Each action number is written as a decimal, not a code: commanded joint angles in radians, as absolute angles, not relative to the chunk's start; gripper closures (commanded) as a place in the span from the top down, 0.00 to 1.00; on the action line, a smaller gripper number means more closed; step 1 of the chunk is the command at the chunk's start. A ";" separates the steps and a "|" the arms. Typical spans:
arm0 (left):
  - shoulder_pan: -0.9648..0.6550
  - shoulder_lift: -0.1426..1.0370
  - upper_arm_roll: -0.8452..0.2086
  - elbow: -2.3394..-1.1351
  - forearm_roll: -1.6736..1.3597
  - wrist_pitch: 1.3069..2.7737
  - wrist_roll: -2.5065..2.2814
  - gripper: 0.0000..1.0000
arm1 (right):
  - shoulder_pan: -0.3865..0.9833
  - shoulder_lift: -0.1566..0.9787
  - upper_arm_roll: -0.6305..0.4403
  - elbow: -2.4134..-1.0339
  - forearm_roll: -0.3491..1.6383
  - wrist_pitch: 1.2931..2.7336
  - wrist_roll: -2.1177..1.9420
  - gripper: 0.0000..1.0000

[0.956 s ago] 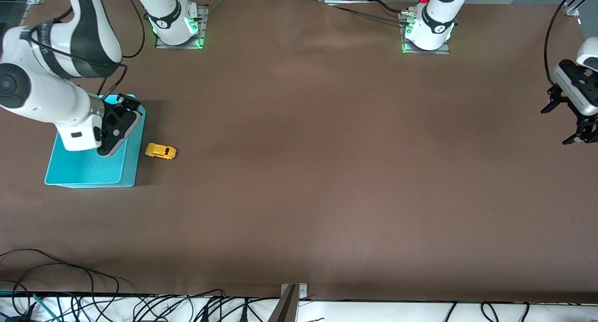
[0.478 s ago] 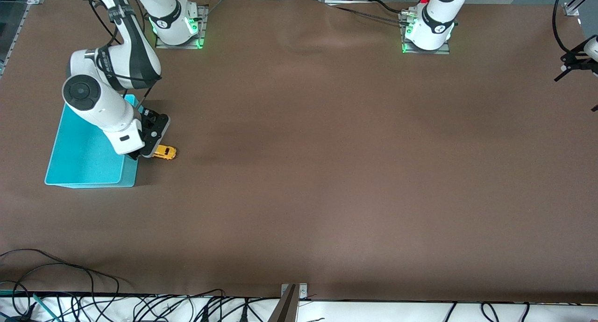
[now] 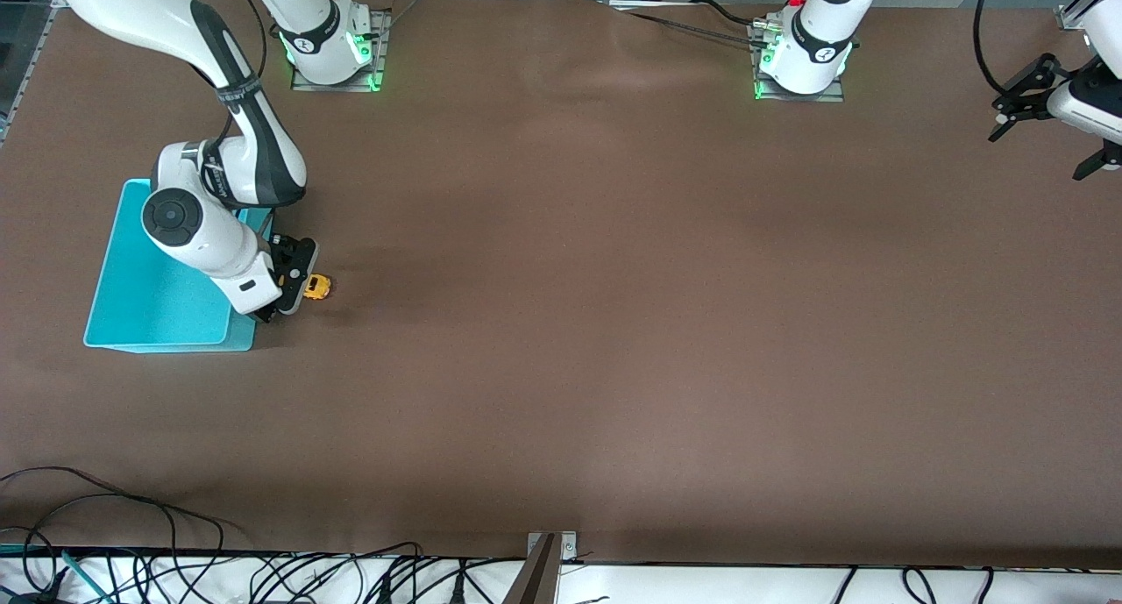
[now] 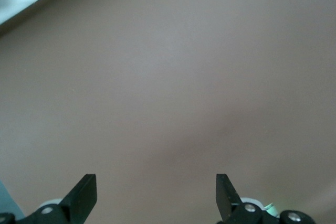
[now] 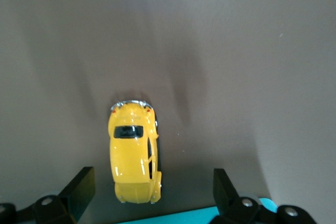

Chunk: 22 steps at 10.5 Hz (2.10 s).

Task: Wind up and store yellow beetle car
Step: 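Grasp the car with the right gripper while the left gripper withdraws, then lift the car with the right gripper and lower it into the bin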

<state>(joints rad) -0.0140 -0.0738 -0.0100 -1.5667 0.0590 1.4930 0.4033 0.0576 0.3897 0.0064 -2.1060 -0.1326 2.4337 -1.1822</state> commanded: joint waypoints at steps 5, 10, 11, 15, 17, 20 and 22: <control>-0.005 -0.028 -0.054 -1.499 0.069 1.434 0.093 1.00 | 0.037 0.430 0.029 -2.135 -0.138 2.485 -1.184 1.00; -0.005 -0.017 -0.072 -1.497 0.031 1.430 -0.074 1.00 | 0.037 0.430 0.031 -2.135 -0.130 2.484 -1.158 0.00; 0.000 -0.014 -0.080 -1.473 0.029 1.427 -0.118 1.00 | 0.037 0.411 0.038 -2.131 -0.132 2.479 -1.128 0.00; -0.011 -0.006 -0.081 -1.468 0.043 1.427 -0.120 1.00 | 0.038 0.315 0.086 -1.909 -0.103 2.168 -0.988 0.00; -0.009 -0.006 -0.081 -1.468 0.041 1.427 -0.118 1.00 | 0.037 0.307 0.075 -1.723 -0.038 1.909 -0.982 0.00; -0.002 -0.006 -0.080 -1.468 0.040 1.427 -0.118 1.00 | 0.032 0.328 -0.102 -1.696 -0.043 1.874 -0.998 0.00; -0.002 -0.006 -0.078 -1.468 0.040 1.427 -0.118 1.00 | 0.032 0.345 -0.199 -1.806 -0.049 2.025 -1.067 0.00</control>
<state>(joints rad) -0.0058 -0.0261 -0.0759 -1.5089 0.0466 1.4516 -0.1095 0.0301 0.3260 -0.1489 -1.7339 -0.0562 1.9286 -1.0206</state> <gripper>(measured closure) 0.000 0.568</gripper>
